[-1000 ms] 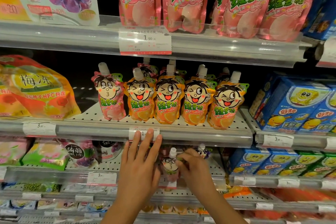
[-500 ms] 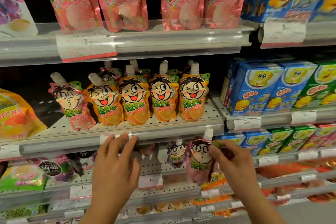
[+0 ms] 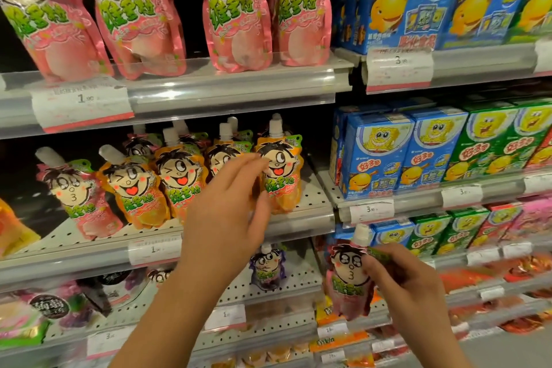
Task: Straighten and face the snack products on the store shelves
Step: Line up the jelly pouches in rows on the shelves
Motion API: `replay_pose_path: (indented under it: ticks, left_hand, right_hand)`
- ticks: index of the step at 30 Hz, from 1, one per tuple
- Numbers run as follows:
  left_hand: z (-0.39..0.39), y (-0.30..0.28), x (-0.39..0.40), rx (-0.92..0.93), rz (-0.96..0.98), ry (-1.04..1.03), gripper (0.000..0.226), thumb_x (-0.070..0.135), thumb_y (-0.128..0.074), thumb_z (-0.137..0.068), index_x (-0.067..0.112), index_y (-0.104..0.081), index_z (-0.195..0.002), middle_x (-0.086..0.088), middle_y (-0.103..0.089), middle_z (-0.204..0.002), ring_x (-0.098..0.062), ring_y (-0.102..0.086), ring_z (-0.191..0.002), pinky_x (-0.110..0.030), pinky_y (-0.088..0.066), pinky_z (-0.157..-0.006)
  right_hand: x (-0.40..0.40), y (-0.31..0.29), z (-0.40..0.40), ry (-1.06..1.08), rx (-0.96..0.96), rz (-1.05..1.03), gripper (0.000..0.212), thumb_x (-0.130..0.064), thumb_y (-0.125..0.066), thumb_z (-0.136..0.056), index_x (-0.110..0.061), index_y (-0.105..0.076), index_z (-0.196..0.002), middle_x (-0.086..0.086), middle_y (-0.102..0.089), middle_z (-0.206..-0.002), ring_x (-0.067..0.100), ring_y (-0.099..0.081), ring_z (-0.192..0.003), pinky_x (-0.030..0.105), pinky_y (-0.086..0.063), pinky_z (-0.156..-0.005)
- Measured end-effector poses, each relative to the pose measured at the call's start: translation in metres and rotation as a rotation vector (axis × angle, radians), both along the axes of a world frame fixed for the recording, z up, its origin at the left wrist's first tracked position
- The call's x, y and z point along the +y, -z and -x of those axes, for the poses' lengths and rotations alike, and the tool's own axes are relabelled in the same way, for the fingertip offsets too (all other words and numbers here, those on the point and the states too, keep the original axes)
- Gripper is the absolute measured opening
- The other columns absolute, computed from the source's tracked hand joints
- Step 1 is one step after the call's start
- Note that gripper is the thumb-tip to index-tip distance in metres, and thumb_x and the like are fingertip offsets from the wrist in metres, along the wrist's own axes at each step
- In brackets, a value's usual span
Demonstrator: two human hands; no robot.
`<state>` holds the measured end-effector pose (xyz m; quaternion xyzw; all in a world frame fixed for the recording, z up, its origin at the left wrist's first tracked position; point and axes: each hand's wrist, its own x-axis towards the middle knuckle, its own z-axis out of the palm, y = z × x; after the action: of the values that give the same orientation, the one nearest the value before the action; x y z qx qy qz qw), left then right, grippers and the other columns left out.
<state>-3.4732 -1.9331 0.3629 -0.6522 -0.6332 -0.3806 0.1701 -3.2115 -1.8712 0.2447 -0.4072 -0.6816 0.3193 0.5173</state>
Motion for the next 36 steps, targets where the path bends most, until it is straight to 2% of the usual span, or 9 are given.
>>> replay_pose_path:
  ticks: [3,9,13,15,18,23,25,31,36]
  left_hand:
    - [-0.017,-0.012,0.023,-0.008,0.067,-0.076,0.059,0.028,-0.061,-0.096,0.025,-0.042,-0.152,0.009,-0.040,-0.157,-0.007,-0.057,-0.116,-0.010,-0.038,-0.079]
    - [-0.027,-0.016,0.050,-0.002,0.128,-0.191,0.065,0.036,-0.057,-0.098,0.025,-0.028,-0.155,0.003,-0.046,-0.144,-0.020,-0.064,-0.076,-0.029,-0.043,-0.058]
    - [-0.024,-0.025,0.043,-0.059,0.120,-0.200,0.064,0.034,-0.067,-0.092,0.023,-0.041,-0.150,0.002,-0.055,-0.131,-0.024,-0.064,-0.091,-0.033,-0.046,-0.065]
    - [-0.024,-0.027,0.038,-0.005,0.107,-0.183,0.040,0.037,-0.070,-0.089,0.023,-0.062,-0.126,0.005,-0.059,-0.113,-0.021,-0.063,-0.087,-0.031,-0.046,-0.067]
    - [-0.021,-0.025,0.026,0.079,0.057,-0.151,0.019,0.036,-0.076,-0.085,0.022,-0.069,-0.094,0.009,-0.055,-0.093,-0.015,-0.055,-0.071,-0.027,-0.039,-0.057]
    - [-0.012,-0.032,-0.012,0.012,-0.084,-0.068,0.012,0.032,-0.074,-0.088,0.022,-0.069,-0.090,0.012,-0.052,-0.088,-0.008,-0.046,-0.067,-0.016,-0.030,-0.057]
    - [-0.004,-0.031,-0.029,-0.021,-0.104,-0.015,0.015,0.032,-0.074,-0.091,0.021,-0.065,-0.085,0.015,-0.045,-0.081,-0.004,-0.044,-0.068,-0.014,-0.030,-0.060]
    - [0.028,-0.003,-0.070,-0.084,0.039,0.015,0.014,0.041,-0.072,-0.083,0.032,-0.062,-0.082,0.026,-0.045,-0.082,0.007,-0.045,-0.075,-0.012,-0.031,-0.061]
    - [0.040,0.021,-0.087,-0.130,0.109,-0.051,0.012,0.039,-0.067,-0.080,0.029,-0.069,-0.087,0.020,-0.053,-0.087,0.004,-0.049,-0.073,-0.016,-0.037,-0.057]
  right_hand:
    - [0.001,0.000,-0.010,-0.002,0.012,-0.008,0.019,-0.052,-0.070,-0.087,-0.034,-0.074,-0.091,0.003,-0.068,-0.080,0.032,-0.063,-0.068,0.046,-0.055,-0.059]
    - [0.002,-0.006,-0.029,0.021,-0.084,-0.032,0.005,-0.029,-0.072,-0.082,-0.034,-0.070,-0.082,-0.003,-0.066,-0.072,0.024,-0.060,-0.059,0.034,-0.047,-0.052]
    - [0.006,-0.003,-0.036,0.050,-0.103,-0.052,0.015,-0.016,-0.077,-0.082,-0.030,-0.072,-0.083,-0.006,-0.068,-0.077,0.021,-0.062,-0.061,0.034,-0.049,-0.054]
    - [0.006,-0.005,-0.036,0.042,-0.076,-0.060,0.014,-0.020,-0.076,-0.082,-0.033,-0.072,-0.082,-0.004,-0.068,-0.078,0.023,-0.063,-0.061,0.035,-0.049,-0.054]
    - [0.004,-0.010,-0.029,0.005,-0.041,-0.079,0.008,-0.028,-0.073,-0.083,-0.035,-0.071,-0.086,-0.003,-0.068,-0.078,0.024,-0.063,-0.062,0.036,-0.049,-0.054]
    - [0.004,-0.032,-0.012,-0.032,-0.046,-0.147,0.009,-0.036,-0.073,-0.091,-0.037,-0.070,-0.082,-0.007,-0.063,-0.075,0.013,-0.056,-0.061,0.024,-0.045,-0.054]
    - [0.007,-0.040,-0.005,-0.031,-0.054,-0.164,0.009,-0.031,-0.070,-0.088,-0.038,-0.070,-0.083,-0.007,-0.065,-0.075,0.016,-0.058,-0.062,0.030,-0.047,-0.055]
    - [0.020,-0.081,0.033,-0.009,-0.002,-0.238,0.002,-0.040,-0.071,-0.092,-0.039,-0.070,-0.090,-0.001,-0.064,-0.071,0.026,-0.059,-0.065,0.042,-0.048,-0.058]
    - [0.045,-0.112,0.074,0.021,0.115,-0.229,0.010,-0.027,-0.073,-0.092,-0.021,-0.076,-0.100,-0.002,-0.071,-0.080,0.019,-0.063,-0.072,0.033,-0.053,-0.066]
